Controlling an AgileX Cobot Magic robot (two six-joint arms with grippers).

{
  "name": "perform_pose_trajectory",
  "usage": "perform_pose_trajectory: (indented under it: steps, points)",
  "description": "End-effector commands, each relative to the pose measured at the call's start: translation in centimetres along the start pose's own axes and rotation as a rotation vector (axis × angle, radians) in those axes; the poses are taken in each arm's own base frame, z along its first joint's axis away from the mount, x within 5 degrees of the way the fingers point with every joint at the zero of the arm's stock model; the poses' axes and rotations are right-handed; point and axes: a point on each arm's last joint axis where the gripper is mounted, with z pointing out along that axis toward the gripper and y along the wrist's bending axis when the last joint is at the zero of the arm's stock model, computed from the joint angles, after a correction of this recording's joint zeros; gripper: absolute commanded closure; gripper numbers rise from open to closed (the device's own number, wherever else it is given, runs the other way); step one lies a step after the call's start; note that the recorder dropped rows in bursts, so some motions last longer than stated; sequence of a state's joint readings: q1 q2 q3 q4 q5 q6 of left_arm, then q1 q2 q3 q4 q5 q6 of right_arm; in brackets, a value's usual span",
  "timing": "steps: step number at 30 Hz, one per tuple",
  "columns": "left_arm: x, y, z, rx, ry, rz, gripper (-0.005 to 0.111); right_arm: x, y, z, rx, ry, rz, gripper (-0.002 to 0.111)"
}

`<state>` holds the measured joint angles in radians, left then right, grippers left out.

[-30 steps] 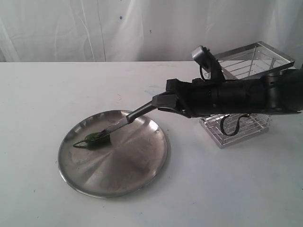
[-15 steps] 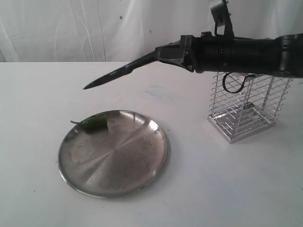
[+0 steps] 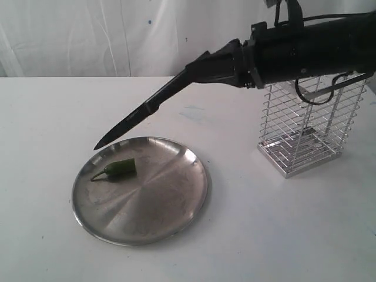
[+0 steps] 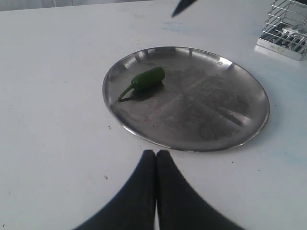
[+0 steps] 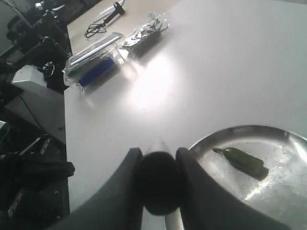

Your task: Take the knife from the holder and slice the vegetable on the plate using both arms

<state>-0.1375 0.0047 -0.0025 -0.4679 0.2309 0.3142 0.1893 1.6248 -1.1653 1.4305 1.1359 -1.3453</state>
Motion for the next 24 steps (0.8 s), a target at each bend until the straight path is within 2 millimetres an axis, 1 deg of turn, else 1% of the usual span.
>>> perform_pose_trajectory:
  steps: [1, 2, 4, 7, 9, 11, 13, 19, 21, 24]
  points:
    - [0.1, -0.1, 0.0, 0.012, -0.002, -0.009, 0.107, 2.2, 2.5, 0.6, -0.002, -0.154, 0.062, 0.108]
    - [0.1, -0.1, 0.0, 0.012, -0.002, -0.009, 0.107, 3.3, 2.7, 0.9, -0.006, -0.181, 0.09, 0.108]
    - [0.1, -0.1, 0.0, 0.012, -0.002, -0.009, 0.107, 6.3, 2.7, 1.9, 0.039, -0.109, 0.14, 0.108]
    - [0.1, -0.1, 0.0, 0.012, -0.002, -0.009, 0.107, 10.2, 1.8, 3.1, 0.164, -0.004, 0.231, 0.108]
    - [0.1, -0.1, 0.0, 0.012, -0.002, -0.009, 0.107, 11.4, 0.9, 3.3, 0.226, 0.029, 0.282, 0.108]
    - [0.1, -0.1, 0.0, 0.012, -0.002, -0.009, 0.107, 11.6, 0.4, 3.5, 0.235, 0.036, 0.323, 0.108]
    - [0.1, -0.1, 0.0, 0.012, -0.002, -0.009, 0.107, 11.2, 0.2, 3.7, 0.231, 0.028, 0.345, 0.108]
    - [0.1, -0.1, 0.0, 0.012, -0.002, -0.009, 0.107, 8.8, -0.4, 3.9, 0.255, -0.045, 0.468, 0.108]
    - [0.1, -0.1, 0.0, 0.012, -0.002, -0.009, 0.107, 8.2, -0.7, 4.1, 0.251, -0.06, 0.525, 0.108]
    - [0.1, -0.1, 0.0, 0.012, -0.002, -0.009, 0.107, 8.7, -1.7, 4.8, 0.248, -0.044, 0.588, 0.108]
